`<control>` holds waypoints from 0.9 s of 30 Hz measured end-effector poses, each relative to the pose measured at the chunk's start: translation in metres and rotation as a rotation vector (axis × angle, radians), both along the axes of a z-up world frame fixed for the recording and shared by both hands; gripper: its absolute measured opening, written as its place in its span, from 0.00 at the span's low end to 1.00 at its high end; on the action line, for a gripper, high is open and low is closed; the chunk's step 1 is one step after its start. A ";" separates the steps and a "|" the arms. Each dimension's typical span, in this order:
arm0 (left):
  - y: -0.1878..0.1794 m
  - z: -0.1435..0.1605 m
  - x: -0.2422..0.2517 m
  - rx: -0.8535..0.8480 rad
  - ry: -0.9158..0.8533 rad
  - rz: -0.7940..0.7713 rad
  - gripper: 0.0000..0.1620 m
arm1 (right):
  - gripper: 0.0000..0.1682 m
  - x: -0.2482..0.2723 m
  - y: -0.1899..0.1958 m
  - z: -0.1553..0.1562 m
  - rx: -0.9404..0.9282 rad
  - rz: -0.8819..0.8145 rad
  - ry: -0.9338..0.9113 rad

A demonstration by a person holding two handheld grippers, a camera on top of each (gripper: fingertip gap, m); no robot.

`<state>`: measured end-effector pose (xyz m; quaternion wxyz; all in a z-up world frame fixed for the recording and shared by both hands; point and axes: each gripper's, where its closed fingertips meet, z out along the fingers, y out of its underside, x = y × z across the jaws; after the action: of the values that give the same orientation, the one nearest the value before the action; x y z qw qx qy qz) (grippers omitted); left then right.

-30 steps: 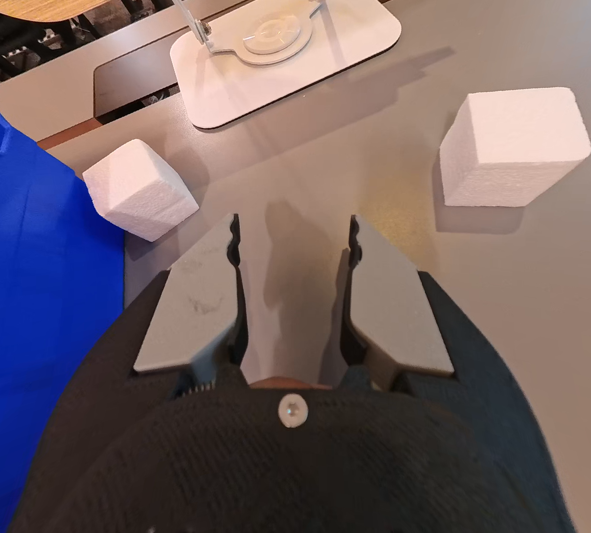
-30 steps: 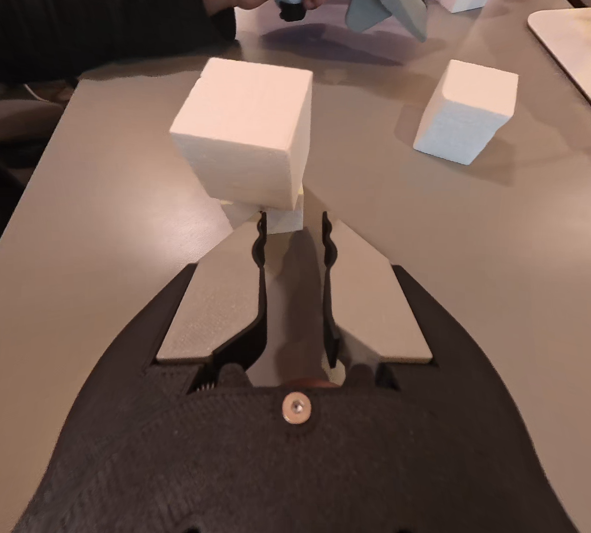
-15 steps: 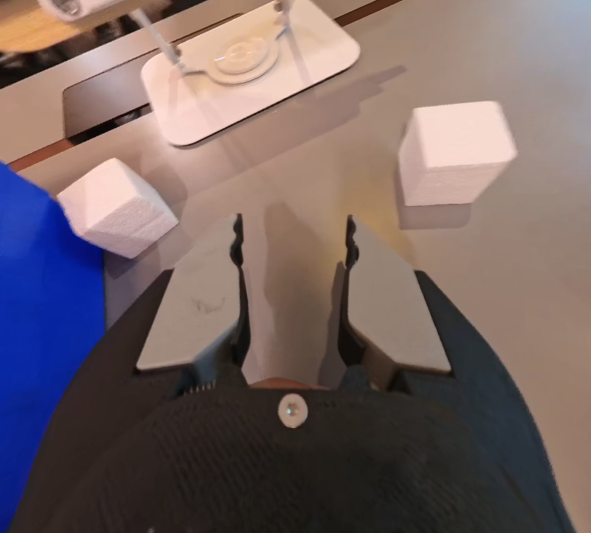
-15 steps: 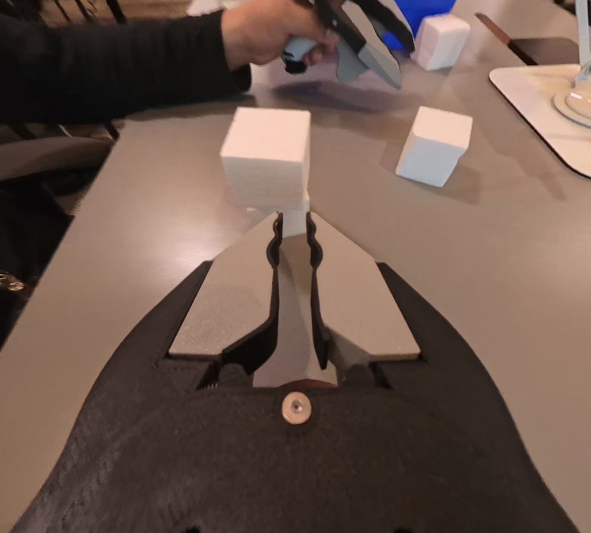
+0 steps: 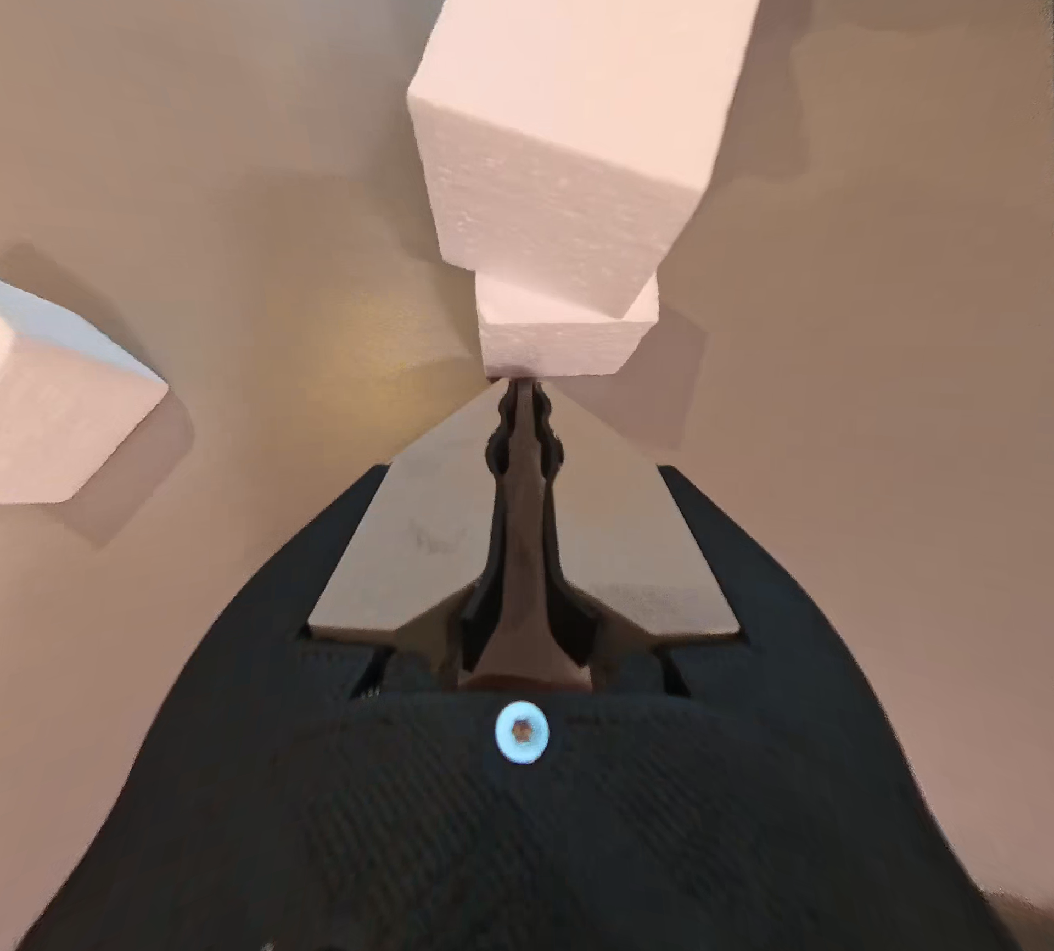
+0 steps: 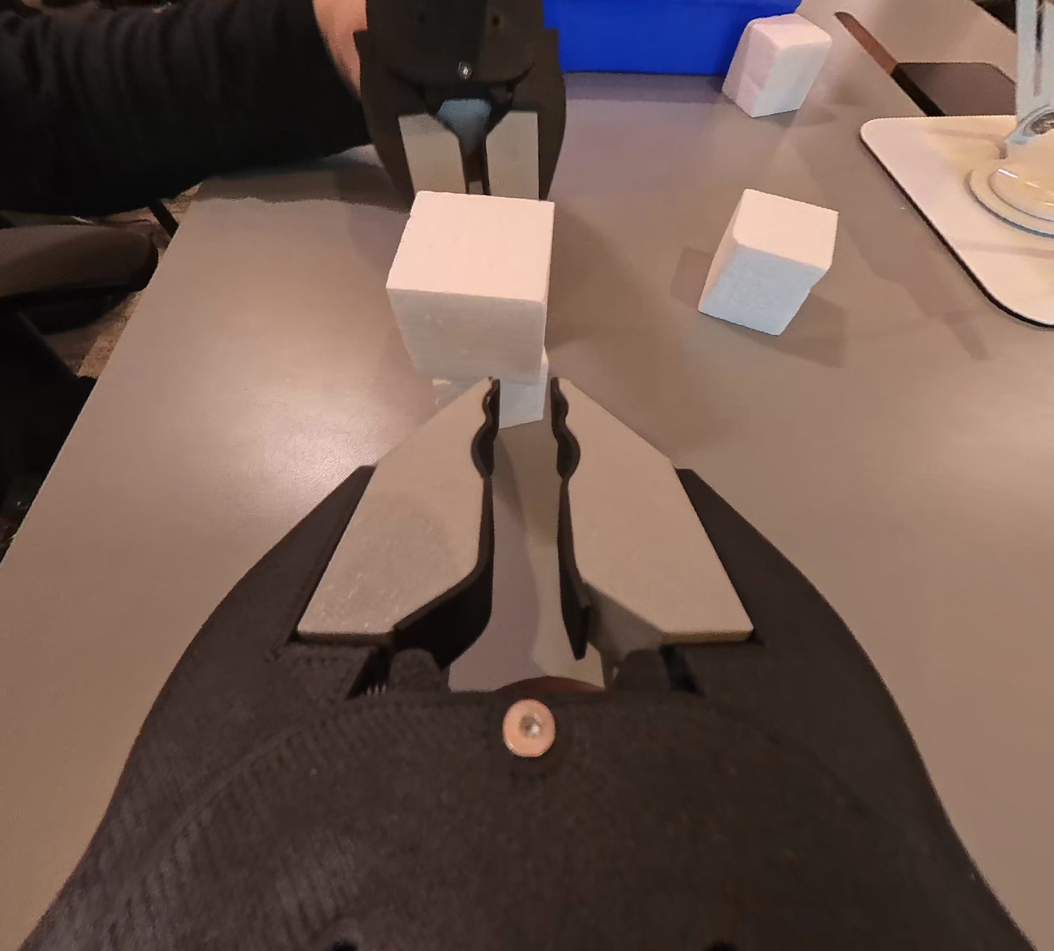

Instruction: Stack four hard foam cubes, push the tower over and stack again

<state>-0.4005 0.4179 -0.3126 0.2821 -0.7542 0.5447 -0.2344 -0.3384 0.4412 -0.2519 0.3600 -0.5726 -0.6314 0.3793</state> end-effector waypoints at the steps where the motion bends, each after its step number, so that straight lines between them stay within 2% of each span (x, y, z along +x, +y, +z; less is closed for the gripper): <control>1: 0.001 -0.002 0.003 0.000 0.003 0.006 0.02 | 0.09 0.000 0.002 0.001 0.001 -0.009 0.006; 7: 0.008 0.003 0.015 0.022 -0.031 0.038 0.05 | 0.09 -0.004 0.005 0.002 0.004 -0.031 0.018; 18: 0.021 0.014 0.008 0.036 -0.082 0.122 0.10 | 0.11 -0.003 0.007 -0.005 -0.004 -0.041 -0.012; 27: 0.023 0.012 0.012 0.032 -0.095 0.129 0.11 | 0.11 -0.003 -0.004 -0.031 -0.032 0.011 -0.130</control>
<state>-0.3884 0.4410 -0.3009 0.3342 -0.7711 0.4847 -0.2423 -0.3412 0.4376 -0.2831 0.3067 -0.5982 -0.6505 0.3534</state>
